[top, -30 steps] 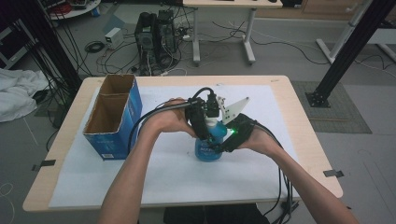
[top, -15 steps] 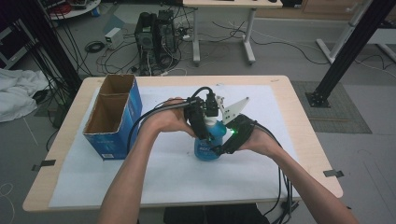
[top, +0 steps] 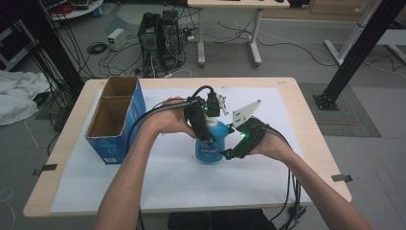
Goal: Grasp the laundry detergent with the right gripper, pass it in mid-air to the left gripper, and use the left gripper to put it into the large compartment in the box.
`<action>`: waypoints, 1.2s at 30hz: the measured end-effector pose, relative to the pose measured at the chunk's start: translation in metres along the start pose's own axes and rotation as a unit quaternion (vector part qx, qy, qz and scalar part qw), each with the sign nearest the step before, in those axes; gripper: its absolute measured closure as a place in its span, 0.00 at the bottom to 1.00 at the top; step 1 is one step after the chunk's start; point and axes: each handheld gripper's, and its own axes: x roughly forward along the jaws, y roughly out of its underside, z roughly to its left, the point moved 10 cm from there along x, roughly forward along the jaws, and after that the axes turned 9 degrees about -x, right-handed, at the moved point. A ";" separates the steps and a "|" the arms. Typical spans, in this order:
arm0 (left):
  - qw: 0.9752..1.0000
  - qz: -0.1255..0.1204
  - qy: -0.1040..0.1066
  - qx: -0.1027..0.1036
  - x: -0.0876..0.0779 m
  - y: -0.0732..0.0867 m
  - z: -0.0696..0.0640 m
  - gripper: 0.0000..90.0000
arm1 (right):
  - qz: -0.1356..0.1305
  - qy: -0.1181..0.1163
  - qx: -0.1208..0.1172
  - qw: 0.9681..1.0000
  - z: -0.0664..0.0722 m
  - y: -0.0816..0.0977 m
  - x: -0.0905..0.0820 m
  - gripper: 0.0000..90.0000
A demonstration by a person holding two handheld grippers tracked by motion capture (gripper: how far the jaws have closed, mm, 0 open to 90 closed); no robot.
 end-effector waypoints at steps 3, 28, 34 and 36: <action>1.000 0.000 -0.007 -0.007 -0.010 0.003 0.004 0.42 | 0.008 0.020 0.010 1.000 -0.003 0.007 -0.010 0.13; 0.986 0.000 -0.085 -0.141 -0.160 0.033 0.059 0.42 | 0.153 0.139 0.072 0.976 -0.017 0.096 -0.103 0.13; 0.980 -0.002 -0.094 -0.175 -0.184 0.055 0.076 0.42 | 0.150 0.148 0.084 0.974 -0.016 0.106 -0.113 0.13; 0.978 0.005 -0.099 -0.181 -0.191 0.065 0.081 0.42 | 0.149 0.150 0.089 0.973 -0.017 0.110 -0.115 0.13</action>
